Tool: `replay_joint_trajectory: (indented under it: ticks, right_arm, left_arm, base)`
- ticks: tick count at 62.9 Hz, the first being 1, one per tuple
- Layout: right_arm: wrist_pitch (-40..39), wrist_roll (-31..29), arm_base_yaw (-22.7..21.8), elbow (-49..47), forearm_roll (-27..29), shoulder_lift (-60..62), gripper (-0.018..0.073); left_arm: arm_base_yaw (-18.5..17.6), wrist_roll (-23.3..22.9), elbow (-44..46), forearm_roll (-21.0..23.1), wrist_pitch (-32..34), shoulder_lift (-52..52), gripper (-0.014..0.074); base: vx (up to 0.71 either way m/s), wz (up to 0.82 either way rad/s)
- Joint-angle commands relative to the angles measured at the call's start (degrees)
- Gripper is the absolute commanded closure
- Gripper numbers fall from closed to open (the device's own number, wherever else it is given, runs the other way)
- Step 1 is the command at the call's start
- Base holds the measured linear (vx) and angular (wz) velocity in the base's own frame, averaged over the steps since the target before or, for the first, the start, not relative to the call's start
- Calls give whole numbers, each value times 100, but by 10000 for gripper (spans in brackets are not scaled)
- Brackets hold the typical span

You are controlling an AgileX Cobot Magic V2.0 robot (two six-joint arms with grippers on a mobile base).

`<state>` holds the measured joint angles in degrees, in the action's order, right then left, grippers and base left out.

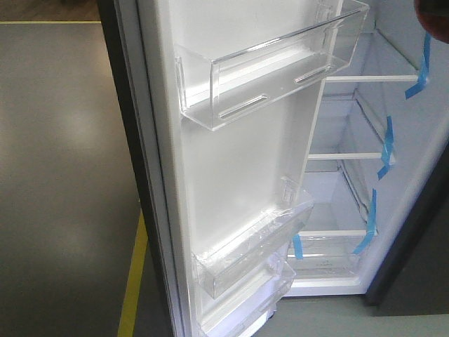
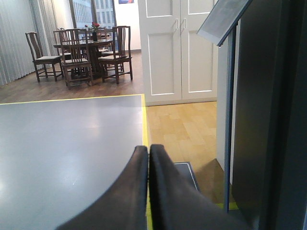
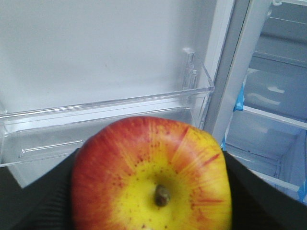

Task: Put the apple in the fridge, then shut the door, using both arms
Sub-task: 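Position the base close to the open refrigerator door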

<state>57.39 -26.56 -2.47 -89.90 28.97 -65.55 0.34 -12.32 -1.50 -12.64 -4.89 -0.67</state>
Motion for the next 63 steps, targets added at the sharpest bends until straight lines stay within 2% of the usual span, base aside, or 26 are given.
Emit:
replay_joint_trajectory:
  ticks: [1, 63]
  right_arm:
    - [-418, -63, -17, -175, 173, 96, 568]
    - [-418, -63, -17, -175, 173, 96, 568]
  left_arm:
    - [-34, -11, -158, 38, 438, -85, 603]
    - [-34, -11, -158, 38, 438, -85, 603]
  base:
    - [4, 0]
    - [1, -1]
